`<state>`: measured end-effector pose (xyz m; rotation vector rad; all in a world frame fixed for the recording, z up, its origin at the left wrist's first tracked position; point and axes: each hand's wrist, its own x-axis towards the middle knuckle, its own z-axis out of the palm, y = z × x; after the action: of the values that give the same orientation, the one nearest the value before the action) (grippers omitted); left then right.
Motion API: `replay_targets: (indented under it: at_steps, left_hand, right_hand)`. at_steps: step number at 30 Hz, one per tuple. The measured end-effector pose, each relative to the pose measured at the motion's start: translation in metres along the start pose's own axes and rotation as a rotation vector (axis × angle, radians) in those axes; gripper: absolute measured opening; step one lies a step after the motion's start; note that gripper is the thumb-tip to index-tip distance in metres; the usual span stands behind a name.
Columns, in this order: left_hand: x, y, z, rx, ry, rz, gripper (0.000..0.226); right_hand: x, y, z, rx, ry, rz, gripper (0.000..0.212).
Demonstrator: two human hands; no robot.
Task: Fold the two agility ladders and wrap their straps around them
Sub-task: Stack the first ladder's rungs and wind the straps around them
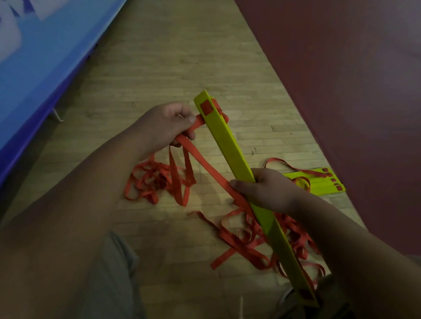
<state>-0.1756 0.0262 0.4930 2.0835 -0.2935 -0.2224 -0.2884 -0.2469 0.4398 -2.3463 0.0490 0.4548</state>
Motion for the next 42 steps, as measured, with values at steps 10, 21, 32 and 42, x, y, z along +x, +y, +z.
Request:
replay_targets:
  at_steps: [10,21,32,42]
  left_hand:
    - [-0.007,0.020,0.008,0.009,0.057,-0.056,0.060]
    - [0.006,0.009,-0.003,0.071,0.165,-0.131,0.040]
    - [0.002,0.001,-0.023,0.073,0.045,-0.108,0.039]
    - [-0.008,0.008,-0.033,0.382,-0.098,-0.118,0.020]
  right_hand:
    - [0.010,-0.006,0.019,-0.163,0.016,0.004,0.055]
    - [0.017,-0.020,0.026,-0.134,-0.129,-0.034,0.035]
    - [0.015,-0.012,0.019,-0.082,-0.117,-0.066,0.035]
    - [0.014,-0.002,0.014,-0.204,0.003,0.011,0.042]
